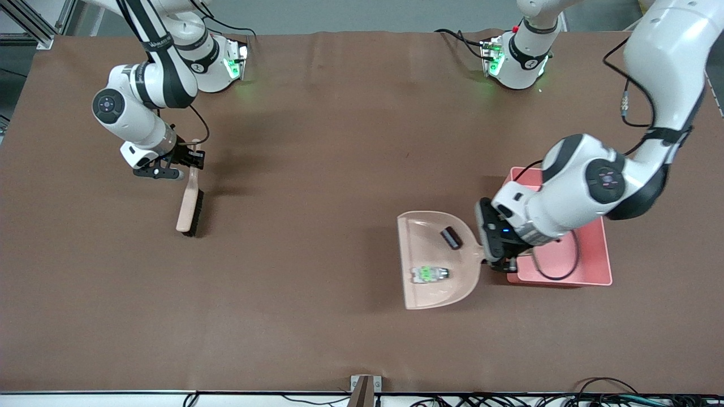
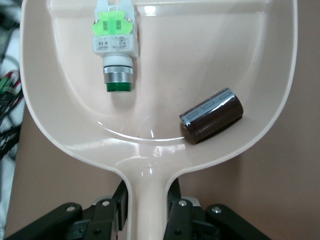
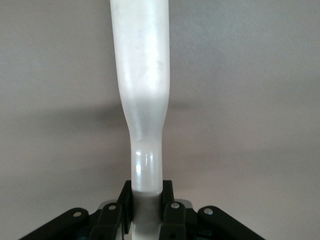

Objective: Clean e-waste and dump in bin
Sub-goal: 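Carry the dustpan to the bin with the left gripper while the right drops the brush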

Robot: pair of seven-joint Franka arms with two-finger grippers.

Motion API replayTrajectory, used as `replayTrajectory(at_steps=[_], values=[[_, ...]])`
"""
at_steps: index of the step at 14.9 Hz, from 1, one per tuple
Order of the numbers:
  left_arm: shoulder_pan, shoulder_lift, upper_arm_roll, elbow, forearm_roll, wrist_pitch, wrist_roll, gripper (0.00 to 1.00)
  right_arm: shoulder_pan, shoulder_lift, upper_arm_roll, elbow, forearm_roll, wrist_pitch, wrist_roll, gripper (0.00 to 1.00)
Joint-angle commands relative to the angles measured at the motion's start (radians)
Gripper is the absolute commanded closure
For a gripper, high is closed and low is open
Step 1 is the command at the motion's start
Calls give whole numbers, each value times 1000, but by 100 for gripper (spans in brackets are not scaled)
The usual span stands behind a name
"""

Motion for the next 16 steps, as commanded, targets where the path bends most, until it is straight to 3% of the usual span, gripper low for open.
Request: replayTrajectory(at_steps=[1, 3, 11, 13, 14, 16], values=[[147, -31, -97, -5, -9, -65, 32, 100, -54, -32, 21, -66, -7, 75, -16, 100], [210, -31, -134, 18, -6, -124, 54, 100, -69, -13, 19, -80, -9, 109, -22, 100], [399, -54, -153, 52, -6, -273, 237, 100, -154, 14, 19, -73, -20, 109, -111, 99], [448, -57, -145, 49, -6, -289, 317, 100, -160, 20, 19, -70, -20, 109, -109, 78], [449, -65, -128, 50, -7, -315, 360, 100, -161, 27, 19, -67, -20, 110, -109, 56], [448, -124, -47, 46, -6, -348, 420, 100, -161, 38, 19, -61, -20, 113, -109, 36]])
